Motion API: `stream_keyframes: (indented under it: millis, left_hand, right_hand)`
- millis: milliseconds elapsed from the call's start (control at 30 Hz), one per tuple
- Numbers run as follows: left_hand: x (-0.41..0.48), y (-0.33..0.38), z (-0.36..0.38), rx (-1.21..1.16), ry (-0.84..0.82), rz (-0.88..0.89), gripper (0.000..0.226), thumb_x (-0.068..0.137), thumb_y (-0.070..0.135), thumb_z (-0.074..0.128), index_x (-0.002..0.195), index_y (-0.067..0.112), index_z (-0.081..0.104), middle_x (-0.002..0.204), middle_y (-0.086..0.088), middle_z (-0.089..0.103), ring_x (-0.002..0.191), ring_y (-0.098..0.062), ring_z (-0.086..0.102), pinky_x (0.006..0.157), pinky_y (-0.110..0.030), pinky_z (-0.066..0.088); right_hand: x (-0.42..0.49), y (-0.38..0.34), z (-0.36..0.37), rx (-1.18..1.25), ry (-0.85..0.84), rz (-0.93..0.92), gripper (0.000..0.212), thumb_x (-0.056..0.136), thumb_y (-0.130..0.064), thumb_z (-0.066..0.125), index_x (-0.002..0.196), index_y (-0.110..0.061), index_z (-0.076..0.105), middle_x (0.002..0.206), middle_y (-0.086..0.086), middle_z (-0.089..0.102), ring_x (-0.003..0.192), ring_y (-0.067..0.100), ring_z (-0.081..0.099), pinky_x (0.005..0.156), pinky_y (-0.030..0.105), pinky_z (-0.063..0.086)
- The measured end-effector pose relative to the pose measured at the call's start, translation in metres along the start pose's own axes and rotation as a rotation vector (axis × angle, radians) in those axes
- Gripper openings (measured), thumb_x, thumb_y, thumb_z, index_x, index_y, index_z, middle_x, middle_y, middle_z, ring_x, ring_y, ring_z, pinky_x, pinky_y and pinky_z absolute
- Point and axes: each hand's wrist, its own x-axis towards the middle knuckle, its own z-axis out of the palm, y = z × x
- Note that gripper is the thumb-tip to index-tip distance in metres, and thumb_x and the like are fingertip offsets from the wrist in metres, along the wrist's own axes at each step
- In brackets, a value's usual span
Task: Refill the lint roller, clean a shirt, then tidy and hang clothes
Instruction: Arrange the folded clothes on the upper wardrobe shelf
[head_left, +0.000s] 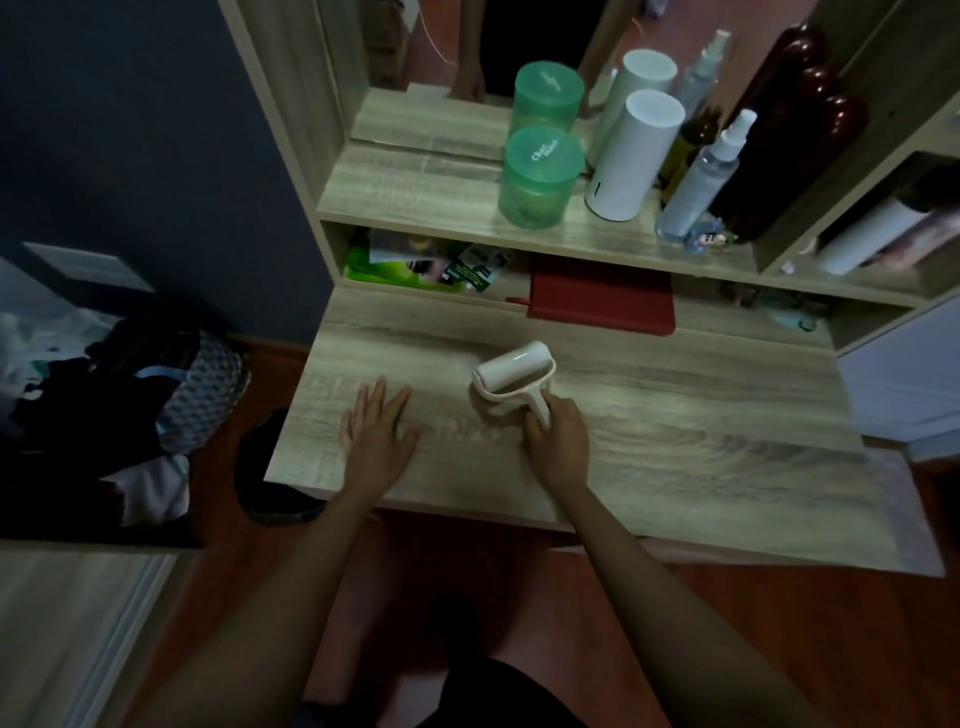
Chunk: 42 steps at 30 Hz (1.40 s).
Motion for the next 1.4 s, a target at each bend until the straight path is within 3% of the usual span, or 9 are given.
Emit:
stream_keyframes:
  millis: [300,400,500,567,667,833,933,1067,1400]
  left_hand:
    - [-0.001,-0.002,-0.012,-0.085,-0.095,0.023,0.058,0.093,0.028,0.058,0.147,0.027,0.037,0.162,-0.001,0.012,0.150,-0.020,-0.001,0.117,-0.049,0.000]
    - [-0.011,-0.006,-0.031,-0.270,-0.110,0.021,0.050,0.094,0.021,0.058,0.143,0.021,0.045,0.157,-0.003,0.032,0.147,-0.022,0.020,0.117,-0.050,0.023]
    - [-0.033,-0.008,-0.063,-0.463,-0.064,0.012,0.045,0.095,0.015,0.058,0.139,0.018,0.049,0.145,0.001,0.048,0.133,-0.011,0.045,0.110,-0.033,0.039]
    - [-0.048,-0.013,-0.091,-0.520,-0.004,0.015,0.042,0.095,0.011,0.057,0.136,0.019,0.051,0.136,0.009,0.053,0.115,0.011,0.051,0.100,-0.011,0.041]
    - [-0.072,-0.035,-0.145,-0.520,0.136,0.052,0.037,0.096,0.013,0.055,0.125,0.036,0.055,0.123,0.034,0.056,0.110,0.021,0.050,0.094,-0.005,0.040]
    - [-0.133,-0.096,-0.271,-0.535,0.433,0.027,0.031,0.097,0.006,0.053,0.125,0.016,0.062,0.124,0.009,0.064,0.113,0.010,0.056,0.101,-0.012,0.041]
    - [-0.191,-0.138,-0.363,-0.464,0.630,0.036,0.034,0.096,0.000,0.052,0.122,0.021,0.059,0.118,0.024,0.065,0.112,0.011,0.055,0.105,-0.014,0.039]
    - [-0.289,-0.191,-0.483,-0.255,0.924,0.020,0.036,0.094,0.006,0.052,0.127,0.019,0.058,0.124,0.005,0.064,0.116,0.000,0.058,0.105,-0.019,0.041]
    - [-0.492,-0.224,-0.706,0.191,1.395,0.055,0.034,0.095,0.005,0.054,0.126,0.016,0.062,0.123,0.009,0.065,0.118,0.002,0.056,0.103,-0.017,0.040]
  right_hand:
    - [-0.012,0.000,-0.003,-0.027,0.116,-0.052,0.058,0.083,-0.035,0.066,0.133,-0.014,0.045,0.133,0.006,0.052,0.122,0.023,0.047,0.101,0.040,0.036]
    - [-0.021,-0.016,-0.006,0.000,0.190,-0.160,0.056,0.085,-0.030,0.064,0.134,-0.009,0.047,0.137,0.009,0.053,0.125,0.025,0.049,0.102,0.047,0.040]
    - [-0.029,-0.046,0.000,0.104,0.228,-0.290,0.049,0.086,-0.030,0.059,0.129,-0.007,0.052,0.131,0.010,0.058,0.117,0.025,0.056,0.094,0.045,0.048]
    - [-0.035,-0.075,0.008,0.160,0.195,-0.385,0.048,0.089,-0.032,0.060,0.130,-0.010,0.050,0.131,0.009,0.057,0.118,0.023,0.055,0.095,0.042,0.048]
    - [-0.045,-0.141,0.026,0.224,0.105,-0.509,0.048,0.092,-0.035,0.052,0.133,-0.011,0.049,0.137,0.006,0.053,0.126,0.020,0.048,0.101,0.042,0.043]
    - [-0.097,-0.291,0.068,0.476,-0.046,-0.750,0.041,0.094,-0.030,0.051,0.131,-0.012,0.053,0.136,0.005,0.052,0.128,0.017,0.046,0.107,0.039,0.037]
    - [-0.153,-0.389,0.088,0.593,-0.156,-0.899,0.037,0.095,-0.024,0.052,0.130,-0.011,0.054,0.135,0.005,0.051,0.128,0.016,0.045,0.108,0.041,0.036]
    - [-0.245,-0.522,0.107,0.801,-0.240,-1.109,0.034,0.094,-0.019,0.053,0.125,-0.007,0.056,0.130,0.008,0.054,0.124,0.017,0.049,0.107,0.037,0.038]
    - [-0.472,-0.803,0.080,1.285,-0.339,-1.531,0.031,0.093,-0.016,0.055,0.123,-0.008,0.057,0.126,0.004,0.056,0.123,0.014,0.050,0.106,0.039,0.040]
